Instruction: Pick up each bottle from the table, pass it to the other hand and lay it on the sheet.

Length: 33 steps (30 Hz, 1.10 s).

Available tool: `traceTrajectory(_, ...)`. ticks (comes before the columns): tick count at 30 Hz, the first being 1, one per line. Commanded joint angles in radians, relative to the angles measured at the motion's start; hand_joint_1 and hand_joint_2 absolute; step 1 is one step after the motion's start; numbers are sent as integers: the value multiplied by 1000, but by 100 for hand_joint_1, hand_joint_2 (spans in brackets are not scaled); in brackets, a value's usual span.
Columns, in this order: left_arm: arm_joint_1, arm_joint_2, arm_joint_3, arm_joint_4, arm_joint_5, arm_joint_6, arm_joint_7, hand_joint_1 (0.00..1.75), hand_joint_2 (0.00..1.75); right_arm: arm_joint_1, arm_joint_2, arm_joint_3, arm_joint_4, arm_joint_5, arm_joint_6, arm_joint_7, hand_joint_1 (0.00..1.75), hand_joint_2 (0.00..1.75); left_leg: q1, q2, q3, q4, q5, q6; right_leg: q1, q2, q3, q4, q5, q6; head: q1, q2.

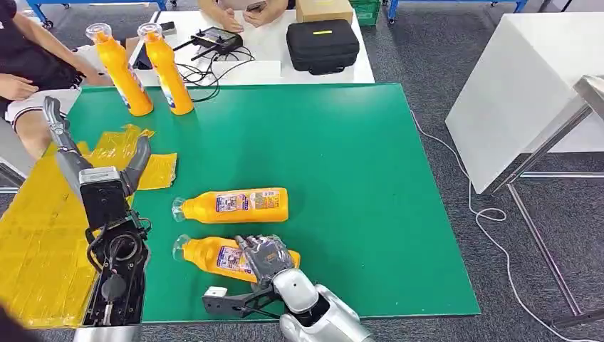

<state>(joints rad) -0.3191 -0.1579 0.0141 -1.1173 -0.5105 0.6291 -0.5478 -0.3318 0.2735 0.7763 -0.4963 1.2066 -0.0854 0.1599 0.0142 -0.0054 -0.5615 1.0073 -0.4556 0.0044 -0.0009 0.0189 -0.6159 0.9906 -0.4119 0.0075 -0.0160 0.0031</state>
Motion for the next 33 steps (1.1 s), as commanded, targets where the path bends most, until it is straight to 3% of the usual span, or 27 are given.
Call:
traceTrajectory(1, 7, 5, 10, 5, 12, -10, 1, 0, 175, 7, -36, -145, -107, -74, -180, -68, 175, 175, 0, 0, 4, -2, -1, 1, 0, -3, 4, -2, -1, 1, 0, 0)
traceTrajectory(4, 60, -4, 21, -49, 18, -39, 2, 0, 175, 72, -52, -246, -312, -171, -306, -165, 175, 175, 0, 1, 1, -1, -1, 1, 0, 0, 1, -1, -1, 1, 0, 0)
traceTrajectory(7, 92, -14, 34, -97, 240, -281, 2, 0, 175, 127, -75, -338, -480, -308, -375, -273, 175, 175, 0, 0, 2, -1, -2, 1, 0, -2, 3, -1, -2, 1, 0, 0)
traceTrajectory(8, 113, 22, -58, -107, 488, -708, 75, 0, 175, 211, -5, -574, -648, -623, -613, -665, 175, 175, 0, -1, 3, -1, -2, 1, 0, -3, 3, -1, -3, 1, 0, 0)
traceTrajectory(9, 115, 18, -103, -91, 470, -698, 88, 0, 175, 212, -51, -544, -676, -658, -613, -702, 175, 175, -1, -2, -1, 0, -1, 0, 0, -3, -1, 1, -2, 1, 0, 0)
traceTrajectory(11, 94, 25, -181, -34, 463, -683, 88, 0, 175, 217, -83, -518, -703, -688, -613, -674, 175, 175, 0, -5, 2, -1, -2, 1, 0, -7, 4, -1, -4, 2, 0, 0)
traceTrajectory(14, 66, 41, -235, 19, 462, -704, 91, 0, 175, 205, -43, -554, -666, -672, -613, -717, 175, 175, -1, -12, 0, -2, -2, 2, 0, -13, 4, -2, -4, 2, 1, 0)
traceTrajectory(18, 44, 46, -279, 42, 445, -742, 96, 0, 175, 181, -16, -574, -639, -657, -613, -733, 175, 175, -3, 0, 1, -2, -3, 2, -3, -3, 1, -1, -1, 1, -1, 0)
traceTrajectory(21, 36, 42, -289, 48, 454, -768, 108, 0, 175, 176, -17, -576, -638, -650, -613, -727, 175, 175, -2, -4, 1, -2, -3, 2, -2, -8, 1, -2, -2, 1, 0, 0)
traceTrajectory(24, 32, 42, -313, 59, 461, -819, 118, 0, 175, 172, -17, -587, -628, -644, -613, -736, 175, 175, -2, -1, -1, -1, -2, 3, -1, -3, -1, -2, -1, 1, 0, 0)
traceTrajectory(29, 27, 36, -350, 73, 459, -869, 119, 0, 175, 155, -34, -531, -607, -635, -613, -737, 175, 175, -2, -1, 1, -2, -3, 3, -1, -4, 1, -2, -2, 2, 0, 0)
traceTrajectory(33, 31, 29, -379, 51, 438, -891, 126, 0, 175, 123, -60, -423, -563, -618, -600, -680, 175, 175, -1, 1, 2, -1, -3, 3, 0, -3, 2, -2, -2, 2, 0, 0)
